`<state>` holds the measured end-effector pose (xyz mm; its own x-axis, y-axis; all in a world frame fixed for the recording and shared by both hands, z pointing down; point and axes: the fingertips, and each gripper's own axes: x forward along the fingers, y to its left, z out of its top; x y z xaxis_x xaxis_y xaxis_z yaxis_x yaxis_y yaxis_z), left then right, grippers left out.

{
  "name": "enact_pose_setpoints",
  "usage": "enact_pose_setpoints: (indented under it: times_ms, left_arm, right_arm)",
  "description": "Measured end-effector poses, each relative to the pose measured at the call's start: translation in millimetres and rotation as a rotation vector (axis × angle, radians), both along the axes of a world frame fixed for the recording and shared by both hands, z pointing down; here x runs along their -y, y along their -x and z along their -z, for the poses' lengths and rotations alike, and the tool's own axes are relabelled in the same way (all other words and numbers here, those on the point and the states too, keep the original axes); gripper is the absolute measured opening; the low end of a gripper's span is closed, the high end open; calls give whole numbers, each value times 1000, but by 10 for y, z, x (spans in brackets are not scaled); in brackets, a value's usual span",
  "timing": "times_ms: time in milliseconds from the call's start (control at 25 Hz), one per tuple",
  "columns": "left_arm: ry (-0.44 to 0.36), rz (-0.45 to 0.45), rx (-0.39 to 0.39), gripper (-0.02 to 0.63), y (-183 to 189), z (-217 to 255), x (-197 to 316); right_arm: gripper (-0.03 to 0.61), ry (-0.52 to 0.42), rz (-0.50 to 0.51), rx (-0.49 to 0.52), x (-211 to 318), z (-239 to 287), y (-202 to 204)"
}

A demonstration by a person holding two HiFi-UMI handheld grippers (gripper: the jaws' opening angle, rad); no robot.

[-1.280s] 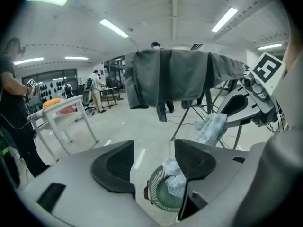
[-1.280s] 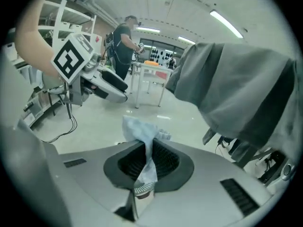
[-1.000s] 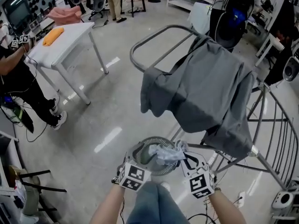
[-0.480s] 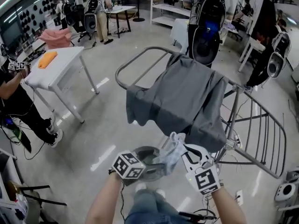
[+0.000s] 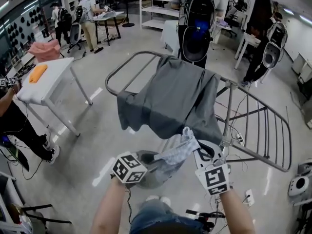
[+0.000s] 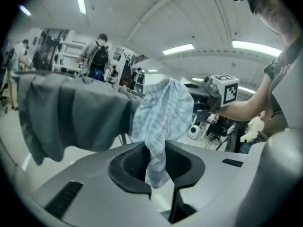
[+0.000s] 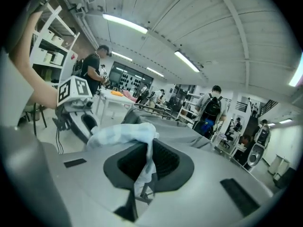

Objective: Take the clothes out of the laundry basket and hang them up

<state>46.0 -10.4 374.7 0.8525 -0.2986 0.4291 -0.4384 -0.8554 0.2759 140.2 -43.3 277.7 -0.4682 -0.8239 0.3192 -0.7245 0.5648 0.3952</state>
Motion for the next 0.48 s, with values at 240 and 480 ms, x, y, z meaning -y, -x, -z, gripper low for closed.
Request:
enact_pose_setpoints:
  times_ms: [240,480]
  left_arm:
    - [-287,90,144,32,186,1031,667]
    - [-634,24,341,21,-205,1867,984]
  right_arm:
    - [28,23,-84,-14,23,-9,-217]
    - [29,55,-179,154,100,119,-278]
